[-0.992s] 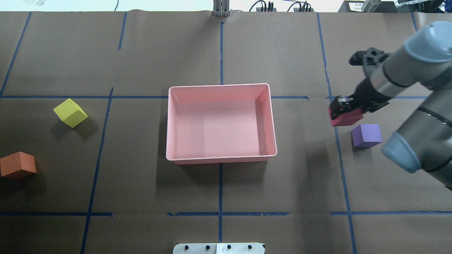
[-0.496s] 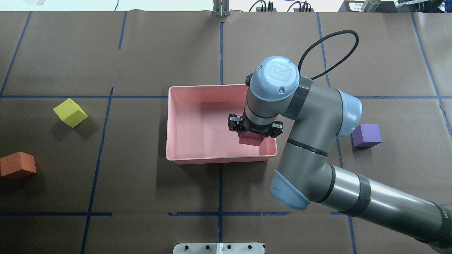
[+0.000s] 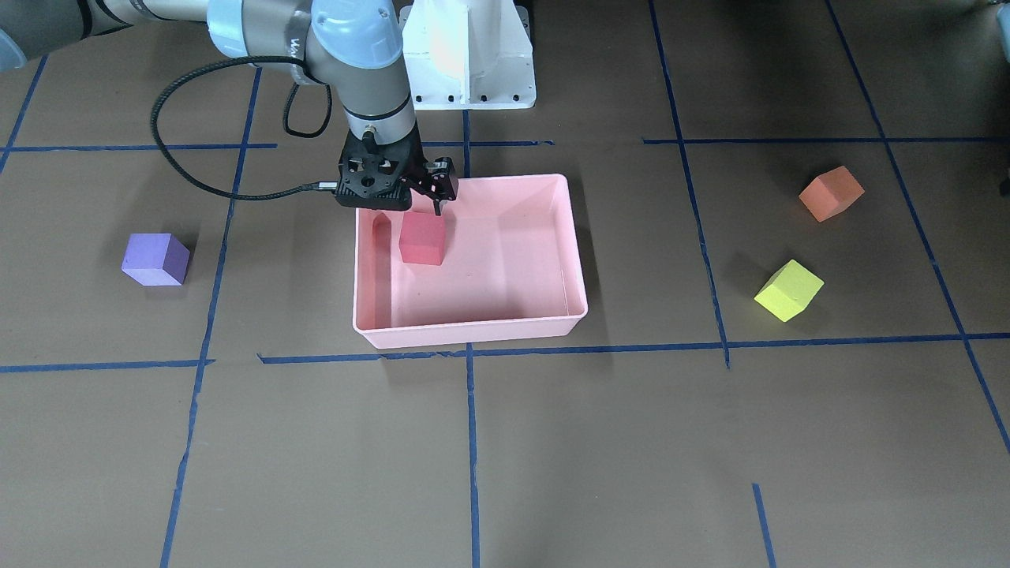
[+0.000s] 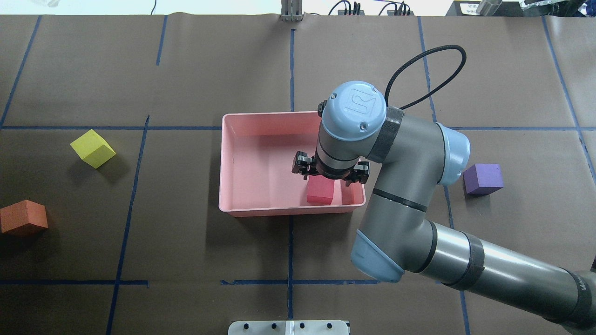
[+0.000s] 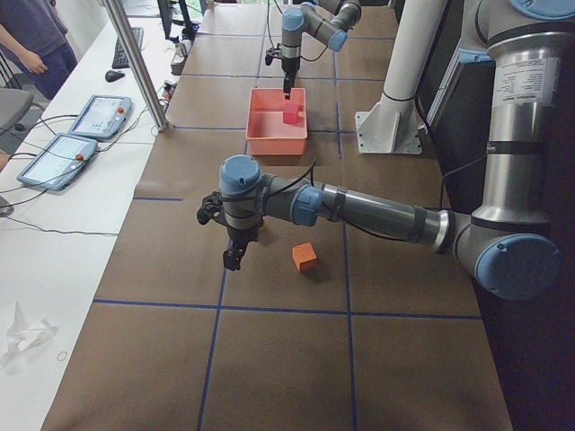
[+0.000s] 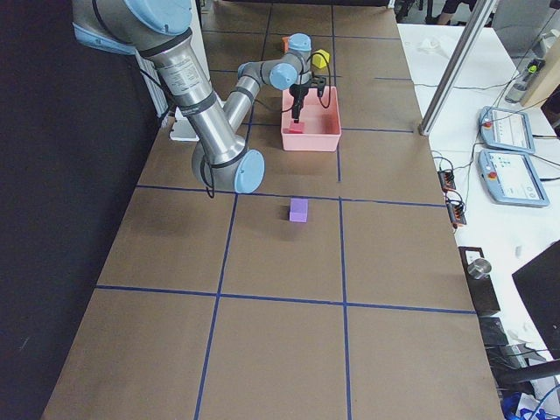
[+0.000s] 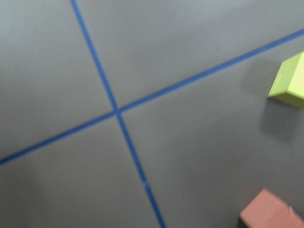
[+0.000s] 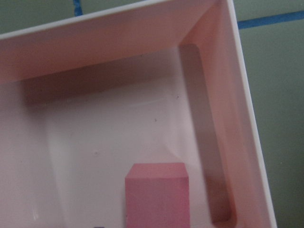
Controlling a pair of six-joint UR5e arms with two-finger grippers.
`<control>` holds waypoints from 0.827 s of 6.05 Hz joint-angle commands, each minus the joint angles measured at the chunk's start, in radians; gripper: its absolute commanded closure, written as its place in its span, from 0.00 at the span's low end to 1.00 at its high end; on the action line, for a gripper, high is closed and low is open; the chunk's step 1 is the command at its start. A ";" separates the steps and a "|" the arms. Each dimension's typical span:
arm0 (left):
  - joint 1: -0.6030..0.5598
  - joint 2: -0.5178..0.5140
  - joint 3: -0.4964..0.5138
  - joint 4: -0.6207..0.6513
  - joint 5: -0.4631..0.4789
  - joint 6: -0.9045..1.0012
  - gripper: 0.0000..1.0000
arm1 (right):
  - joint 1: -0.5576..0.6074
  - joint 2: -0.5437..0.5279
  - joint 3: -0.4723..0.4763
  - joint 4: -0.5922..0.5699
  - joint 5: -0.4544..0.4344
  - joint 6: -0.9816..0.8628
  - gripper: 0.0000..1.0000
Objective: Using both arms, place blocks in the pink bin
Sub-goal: 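Carry the red cube into the pink bin and release it, then grasp the yellow cube with the left gripper while the right gripper withdraws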
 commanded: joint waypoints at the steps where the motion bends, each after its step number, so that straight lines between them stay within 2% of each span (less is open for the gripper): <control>1: 0.187 -0.017 0.028 -0.181 -0.005 -0.112 0.00 | 0.088 -0.061 0.056 -0.006 0.055 -0.125 0.00; 2: 0.290 -0.081 0.072 -0.243 0.002 -0.101 0.00 | 0.150 -0.116 0.081 -0.006 0.109 -0.238 0.00; 3: 0.320 -0.141 0.157 -0.343 0.002 -0.103 0.00 | 0.206 -0.155 0.096 -0.004 0.142 -0.332 0.00; 4: 0.346 -0.175 0.208 -0.392 0.004 -0.104 0.00 | 0.223 -0.185 0.110 -0.003 0.150 -0.386 0.00; 5: 0.383 -0.174 0.212 -0.394 0.039 -0.080 0.00 | 0.228 -0.187 0.111 -0.004 0.150 -0.387 0.00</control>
